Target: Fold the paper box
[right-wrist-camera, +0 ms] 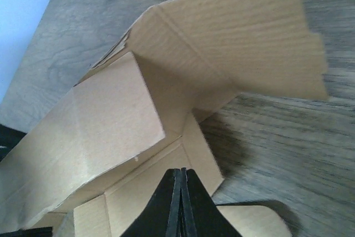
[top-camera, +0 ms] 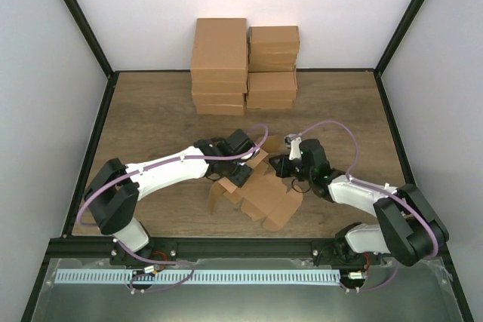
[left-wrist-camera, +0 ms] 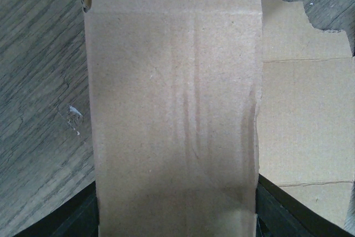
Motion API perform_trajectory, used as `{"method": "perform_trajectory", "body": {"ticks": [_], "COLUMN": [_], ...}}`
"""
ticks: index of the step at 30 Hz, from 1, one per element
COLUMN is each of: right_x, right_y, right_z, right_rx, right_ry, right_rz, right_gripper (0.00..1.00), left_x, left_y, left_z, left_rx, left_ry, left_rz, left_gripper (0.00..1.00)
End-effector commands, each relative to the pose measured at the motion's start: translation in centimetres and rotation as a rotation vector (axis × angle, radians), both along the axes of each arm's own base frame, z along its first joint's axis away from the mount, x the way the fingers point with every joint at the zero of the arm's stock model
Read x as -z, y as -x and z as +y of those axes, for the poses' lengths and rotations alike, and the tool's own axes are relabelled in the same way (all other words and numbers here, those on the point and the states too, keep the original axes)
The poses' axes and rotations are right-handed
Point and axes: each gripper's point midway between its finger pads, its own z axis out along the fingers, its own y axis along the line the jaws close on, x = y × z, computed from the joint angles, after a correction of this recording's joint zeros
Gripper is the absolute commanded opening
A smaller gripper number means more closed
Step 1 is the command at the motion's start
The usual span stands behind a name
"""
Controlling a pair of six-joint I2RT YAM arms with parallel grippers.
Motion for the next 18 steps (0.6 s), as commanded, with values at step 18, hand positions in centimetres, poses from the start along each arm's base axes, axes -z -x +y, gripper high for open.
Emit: {"method": "perform_trajectory", "body": {"ticks": [18], "right_x": [5.1], "right_y": [-4.3], "right_z": [-1.1], "right_rx": [0.144], "right_ry": [0.123], "right_rz": [0.136], "right_gripper": [0.01], "left_x": [0.0], "left_y": [0.3], "left_z": [-0.1], "left_rx": [-0.004], "left_ry": [0.016], "left_rz": [0.000], "left_gripper": [0.62]}}
